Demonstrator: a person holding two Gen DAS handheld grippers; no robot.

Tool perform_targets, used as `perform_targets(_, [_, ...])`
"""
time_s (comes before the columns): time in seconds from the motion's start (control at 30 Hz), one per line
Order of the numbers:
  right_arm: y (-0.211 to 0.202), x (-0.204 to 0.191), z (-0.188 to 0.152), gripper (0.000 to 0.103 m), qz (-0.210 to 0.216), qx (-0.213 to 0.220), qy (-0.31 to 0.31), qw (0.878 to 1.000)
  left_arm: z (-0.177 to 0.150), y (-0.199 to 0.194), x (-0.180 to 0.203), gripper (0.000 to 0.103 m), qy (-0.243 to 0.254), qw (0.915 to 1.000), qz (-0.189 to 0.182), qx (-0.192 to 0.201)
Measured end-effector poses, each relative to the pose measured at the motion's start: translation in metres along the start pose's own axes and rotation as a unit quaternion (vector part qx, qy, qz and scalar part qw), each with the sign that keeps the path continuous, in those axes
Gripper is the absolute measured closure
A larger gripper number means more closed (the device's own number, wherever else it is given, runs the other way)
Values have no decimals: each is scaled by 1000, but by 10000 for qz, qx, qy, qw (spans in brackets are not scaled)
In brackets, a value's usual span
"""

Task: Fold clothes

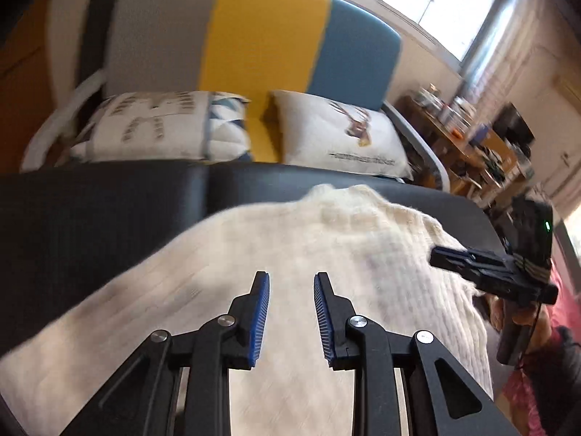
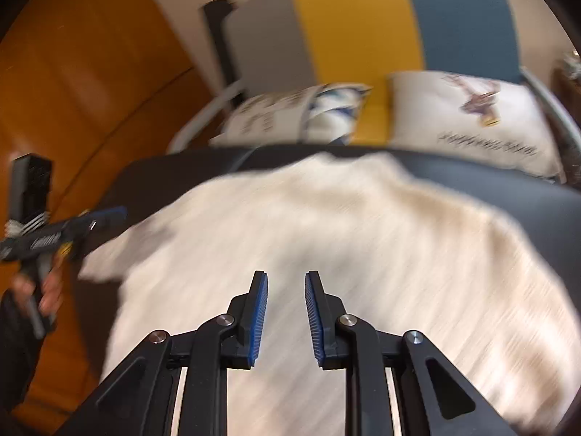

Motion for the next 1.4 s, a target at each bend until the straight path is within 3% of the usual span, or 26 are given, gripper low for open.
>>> perform_targets(0.1, [-4, -33, -41, 82, -130, -153, -196, 9996, -43, -47, -34, 77, -279, 9993, 256, 78])
perform_targets(0.23, [-19, -42, -85, 82, -489, -116, 57, 9987, -102, -73, -34, 77, -591, 9982, -34, 5])
perform_targets(0.4, [-52, -8, -126, 82, -1145, -18, 701, 9910, -152, -46, 8, 77, -316, 9988, -196, -321])
perform_targets(0.57, [-77, 28, -179, 82, -1693, -253, 1233, 9775, -175, -7, 4, 77, -270, 9958, 408, -774])
perform_targets(0.63, [-80, 32, -202, 82, -1590, -316, 1414, 9766, -175, -2, -2, 72, -314, 9952, 480, -791])
perform_targets(0.7, [-88, 30, -215, 82, -1503, -64, 1466, 9777, -174, 2, -8, 72, -401, 9947, 489, -813])
perform_targets(0.83, [-92, 28, -222, 82, -1376, 104, 1431, 9800, -170, 4, -6, 72, -330, 9936, 670, -841])
perform_targets(0.93, [-103, 31, -221, 82, -821, 109, 1906, 9782, -168, -7, -4, 72, -298, 9929, 853, -774])
perform_targets(1.0, [-117, 25, -222, 82, -634, 237, 1892, 9796, -167, -24, 3, 72, -310, 9953, 740, -540])
perform_targets(1.1, [-117, 5, -231, 82, -539, 53, 1531, 9867, -172, -37, 17, 72, -142, 9966, 670, -455])
perform_targets(1.2, [-107, -14, -246, 82, -551, -242, 1191, 9911, -187, -30, 27, 72, -27, 9965, 545, -629])
perform_targets(1.33, [-98, -26, -263, 82, -838, -686, 711, 9916, -212, -16, 31, 71, 461, 9909, 911, -874])
perform_targets(1.4, [-101, -30, -265, 82, -927, -784, 634, 9906, -214, -16, 32, 69, 617, 9904, 932, -809])
Point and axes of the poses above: each gripper's, at about its wrist camera, not at the fingertips, and y roughly the way its jaws point, x to its right, z to its top, the point moved 7 cm from there along y, roughly the way its jaws point, and after that the axes turned 2 degrees about y, right-handed, at the moved point
